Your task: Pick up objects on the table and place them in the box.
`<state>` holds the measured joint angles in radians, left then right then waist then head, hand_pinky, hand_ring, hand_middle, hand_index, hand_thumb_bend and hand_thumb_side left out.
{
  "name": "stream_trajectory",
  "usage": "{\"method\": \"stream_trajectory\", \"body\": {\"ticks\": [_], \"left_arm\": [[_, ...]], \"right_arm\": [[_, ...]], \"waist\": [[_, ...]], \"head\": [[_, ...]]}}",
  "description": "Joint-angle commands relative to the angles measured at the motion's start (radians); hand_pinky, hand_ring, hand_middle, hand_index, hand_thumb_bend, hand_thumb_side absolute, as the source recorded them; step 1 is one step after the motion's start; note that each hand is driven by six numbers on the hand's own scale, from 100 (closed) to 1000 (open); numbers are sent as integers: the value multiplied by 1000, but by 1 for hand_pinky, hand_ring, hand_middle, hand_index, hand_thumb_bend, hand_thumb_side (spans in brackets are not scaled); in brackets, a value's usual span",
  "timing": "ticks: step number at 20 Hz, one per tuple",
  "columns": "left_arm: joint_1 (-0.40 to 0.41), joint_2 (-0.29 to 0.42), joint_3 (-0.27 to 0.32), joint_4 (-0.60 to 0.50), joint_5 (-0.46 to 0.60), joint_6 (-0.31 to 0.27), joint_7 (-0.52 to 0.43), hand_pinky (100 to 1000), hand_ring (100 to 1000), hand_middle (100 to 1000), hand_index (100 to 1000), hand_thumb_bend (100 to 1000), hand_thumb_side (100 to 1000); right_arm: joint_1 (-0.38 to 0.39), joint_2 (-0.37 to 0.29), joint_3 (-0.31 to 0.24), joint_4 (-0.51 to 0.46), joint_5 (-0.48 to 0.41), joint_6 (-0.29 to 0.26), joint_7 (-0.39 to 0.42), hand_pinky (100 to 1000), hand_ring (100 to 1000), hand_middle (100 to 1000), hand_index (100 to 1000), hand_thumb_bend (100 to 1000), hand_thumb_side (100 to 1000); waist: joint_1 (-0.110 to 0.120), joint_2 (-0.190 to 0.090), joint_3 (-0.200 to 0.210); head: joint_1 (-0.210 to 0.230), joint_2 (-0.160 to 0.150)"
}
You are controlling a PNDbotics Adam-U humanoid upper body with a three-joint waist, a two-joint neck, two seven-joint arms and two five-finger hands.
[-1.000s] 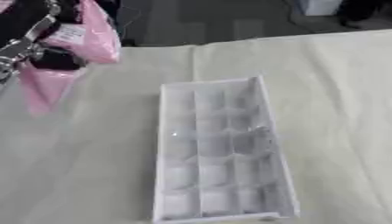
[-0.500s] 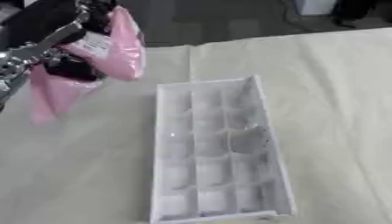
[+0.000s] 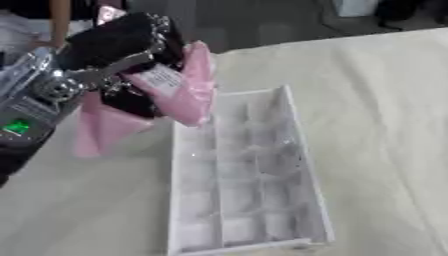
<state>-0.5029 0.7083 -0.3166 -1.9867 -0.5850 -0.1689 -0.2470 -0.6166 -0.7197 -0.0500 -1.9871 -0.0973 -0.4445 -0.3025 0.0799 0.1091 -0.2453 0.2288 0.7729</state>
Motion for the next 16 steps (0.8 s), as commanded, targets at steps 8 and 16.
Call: {"method": "stream_trajectory", "body": {"ticks": [8,16], "left_arm": [[-52,-77,-44,-13,109,-24,-69,100,286,400,448,220,535],[-80,-109,-52,-13,142,-32,-97,171,342,465,482,245,602]], "right_arm": [[-23,-22,-4,-13,-3,7,5,645,754,764,758,100,912],[-23,-20,-3,-13,-5,12,7,645,754,764,757,100,925]], "waist": [[4,-13,-4],[11,-16,-16]], "head": [[12,-3],[4,-3]]}}
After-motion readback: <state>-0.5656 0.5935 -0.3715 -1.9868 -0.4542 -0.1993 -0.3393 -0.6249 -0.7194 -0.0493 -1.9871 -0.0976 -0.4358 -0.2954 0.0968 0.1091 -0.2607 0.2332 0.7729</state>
